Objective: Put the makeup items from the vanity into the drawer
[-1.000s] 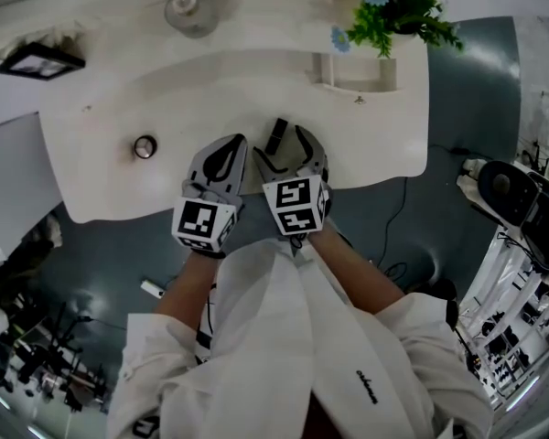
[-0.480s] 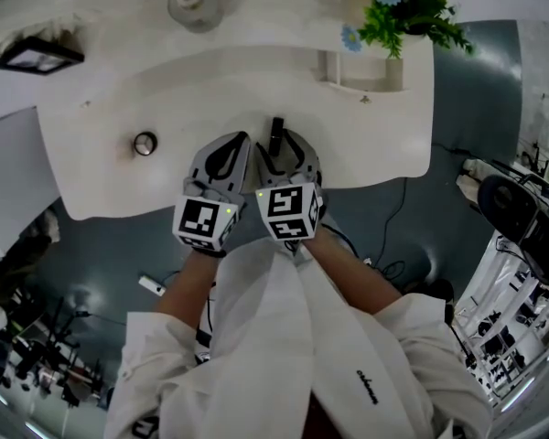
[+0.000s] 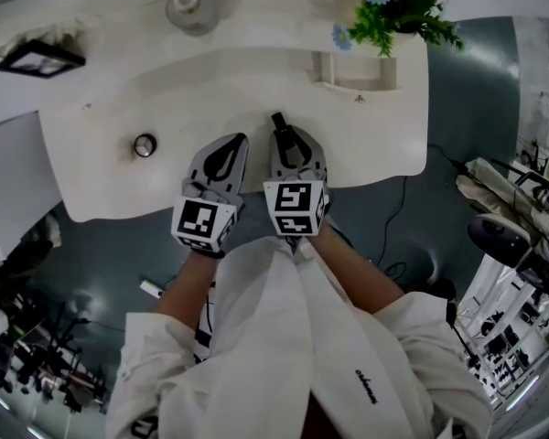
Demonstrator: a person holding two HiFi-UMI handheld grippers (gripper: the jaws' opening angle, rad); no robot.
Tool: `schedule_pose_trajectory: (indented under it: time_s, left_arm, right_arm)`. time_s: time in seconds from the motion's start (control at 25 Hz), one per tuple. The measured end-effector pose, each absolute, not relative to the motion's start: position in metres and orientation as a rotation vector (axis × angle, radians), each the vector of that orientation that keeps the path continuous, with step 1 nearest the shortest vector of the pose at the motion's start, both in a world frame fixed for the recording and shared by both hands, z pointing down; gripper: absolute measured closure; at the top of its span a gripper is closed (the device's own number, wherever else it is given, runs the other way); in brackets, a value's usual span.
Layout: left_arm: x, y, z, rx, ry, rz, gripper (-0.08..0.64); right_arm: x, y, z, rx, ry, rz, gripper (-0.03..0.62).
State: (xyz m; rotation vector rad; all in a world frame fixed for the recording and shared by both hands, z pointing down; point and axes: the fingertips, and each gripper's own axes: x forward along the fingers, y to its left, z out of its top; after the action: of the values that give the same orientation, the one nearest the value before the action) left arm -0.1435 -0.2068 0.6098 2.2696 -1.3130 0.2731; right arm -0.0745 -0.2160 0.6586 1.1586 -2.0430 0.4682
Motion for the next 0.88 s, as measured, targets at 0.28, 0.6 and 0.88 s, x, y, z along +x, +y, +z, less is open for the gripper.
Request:
schedule_pose_trajectory:
  time_s: [0.28, 0.6, 0.88]
  left_arm:
    - [-0.123, -0.219, 0.591, 2.301, -1.282, 0.246, 0.532]
    - [-0.112, -0.223, 0.583, 2.366, -1.272, 0.254, 0.532]
    - [-0.107, -0.226, 0.575, 2.360, -1.278, 0.250, 0.532]
  right_arm:
    - [-0.064, -0.221, 0.644, 1.190, -2.066, 0.464, 0.482]
    - [-0.050, -0.226, 0.629, 1.235, -2.099, 0.480, 0.483]
    - [-0.043, -0.229, 0.614, 1.250, -2.134, 0.478, 0.485]
